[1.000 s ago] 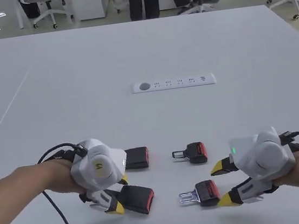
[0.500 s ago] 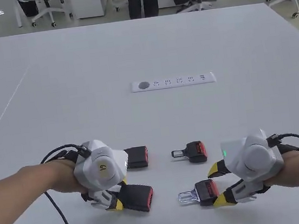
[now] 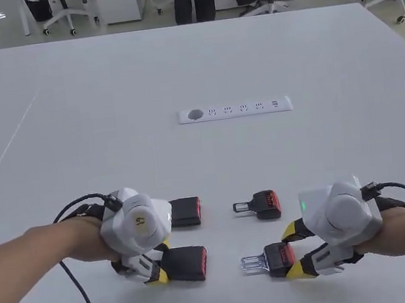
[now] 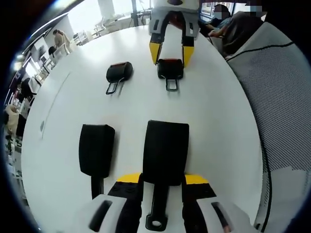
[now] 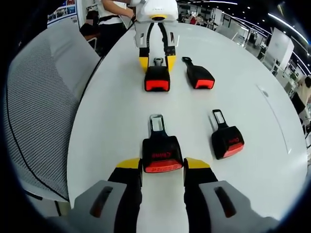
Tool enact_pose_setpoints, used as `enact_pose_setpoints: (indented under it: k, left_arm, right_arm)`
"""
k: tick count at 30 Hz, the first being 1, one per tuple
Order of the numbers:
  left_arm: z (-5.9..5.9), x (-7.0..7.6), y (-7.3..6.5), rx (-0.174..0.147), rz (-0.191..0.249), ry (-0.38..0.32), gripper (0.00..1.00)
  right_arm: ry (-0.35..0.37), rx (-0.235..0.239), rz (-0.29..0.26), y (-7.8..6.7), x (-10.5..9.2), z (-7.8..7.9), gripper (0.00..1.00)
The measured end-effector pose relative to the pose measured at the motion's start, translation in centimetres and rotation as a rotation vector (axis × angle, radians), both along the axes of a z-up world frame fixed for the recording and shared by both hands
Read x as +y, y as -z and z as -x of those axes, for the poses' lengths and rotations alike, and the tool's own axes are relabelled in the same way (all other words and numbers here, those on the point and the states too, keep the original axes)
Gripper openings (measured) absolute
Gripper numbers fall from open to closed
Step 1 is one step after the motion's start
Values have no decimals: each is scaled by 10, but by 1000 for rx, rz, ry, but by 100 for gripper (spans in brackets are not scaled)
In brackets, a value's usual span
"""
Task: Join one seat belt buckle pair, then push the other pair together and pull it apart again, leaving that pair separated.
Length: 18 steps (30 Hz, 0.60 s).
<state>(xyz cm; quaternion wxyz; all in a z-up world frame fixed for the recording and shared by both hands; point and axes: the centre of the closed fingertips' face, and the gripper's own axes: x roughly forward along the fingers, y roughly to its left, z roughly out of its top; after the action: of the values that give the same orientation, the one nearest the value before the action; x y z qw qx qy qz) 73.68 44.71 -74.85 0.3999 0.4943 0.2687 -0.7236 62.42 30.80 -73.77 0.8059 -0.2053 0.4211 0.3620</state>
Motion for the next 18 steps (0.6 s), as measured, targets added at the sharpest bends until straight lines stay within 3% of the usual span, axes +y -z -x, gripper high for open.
enact_pose_setpoints:
  k: [2, 7, 18]
  left_arm:
    - [-1, 0, 0, 12, -16, -52, 32]
    - [-1, 0, 1, 23, -33, -95, 31]
    - [-1, 0, 1, 19, -32, -94, 31]
  right_arm:
    - [16, 7, -8, -1, 0, -1, 31]
    - [35, 5, -9, -2, -1, -4, 30]
    - [31, -14, -7, -4, 2, -12, 30]
